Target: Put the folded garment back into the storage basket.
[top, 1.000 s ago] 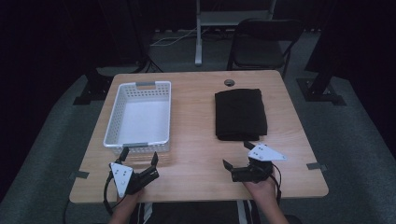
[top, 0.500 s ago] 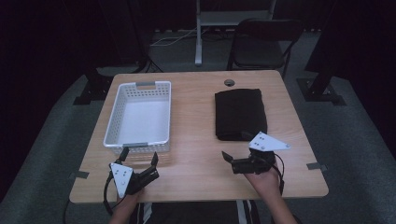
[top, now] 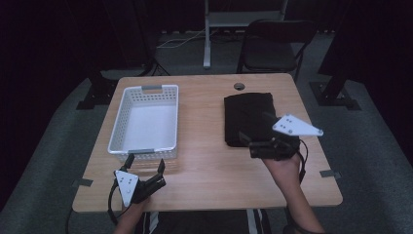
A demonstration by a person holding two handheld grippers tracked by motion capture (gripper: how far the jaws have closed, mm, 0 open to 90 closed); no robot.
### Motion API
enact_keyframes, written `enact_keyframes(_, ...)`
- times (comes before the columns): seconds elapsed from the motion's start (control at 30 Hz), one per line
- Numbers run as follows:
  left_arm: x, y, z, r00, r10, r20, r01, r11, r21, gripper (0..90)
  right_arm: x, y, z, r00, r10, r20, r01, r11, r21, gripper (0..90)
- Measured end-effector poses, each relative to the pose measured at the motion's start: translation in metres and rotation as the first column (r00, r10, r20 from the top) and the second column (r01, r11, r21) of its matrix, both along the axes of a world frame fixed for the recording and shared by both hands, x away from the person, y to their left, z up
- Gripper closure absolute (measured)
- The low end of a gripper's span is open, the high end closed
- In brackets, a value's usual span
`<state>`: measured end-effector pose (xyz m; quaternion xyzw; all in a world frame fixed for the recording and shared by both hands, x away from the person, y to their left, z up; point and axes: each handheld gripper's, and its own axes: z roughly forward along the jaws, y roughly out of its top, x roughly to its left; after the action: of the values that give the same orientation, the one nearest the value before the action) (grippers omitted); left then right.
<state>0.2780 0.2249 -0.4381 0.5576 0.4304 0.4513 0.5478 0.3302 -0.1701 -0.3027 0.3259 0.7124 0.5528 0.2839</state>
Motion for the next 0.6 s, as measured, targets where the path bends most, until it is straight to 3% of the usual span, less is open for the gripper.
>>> enact_keyframes(0.23,0.000,0.000,0.000,1.0000,0.004,-0.001,-0.004,1.0000,0.000,4.4,0.020,-0.010,0.019,0.9995,-0.032,0.000,0.032,0.999,0.021,6.3)
enact_keyframes(0.37,0.000,0.000,0.000,1.0000,0.004,0.001,-0.004,1.0000,-0.001,4.4,0.034,-0.021,0.030,0.9975,-0.069,-0.011,0.070,0.996,0.059,6.3)
enact_keyframes(0.6,0.000,0.000,0.000,1.0000,0.004,-0.001,-0.004,1.0000,-0.001,4.4,0.054,-0.033,0.038,0.9939,-0.100,-0.046,0.104,0.991,0.084,6.3)
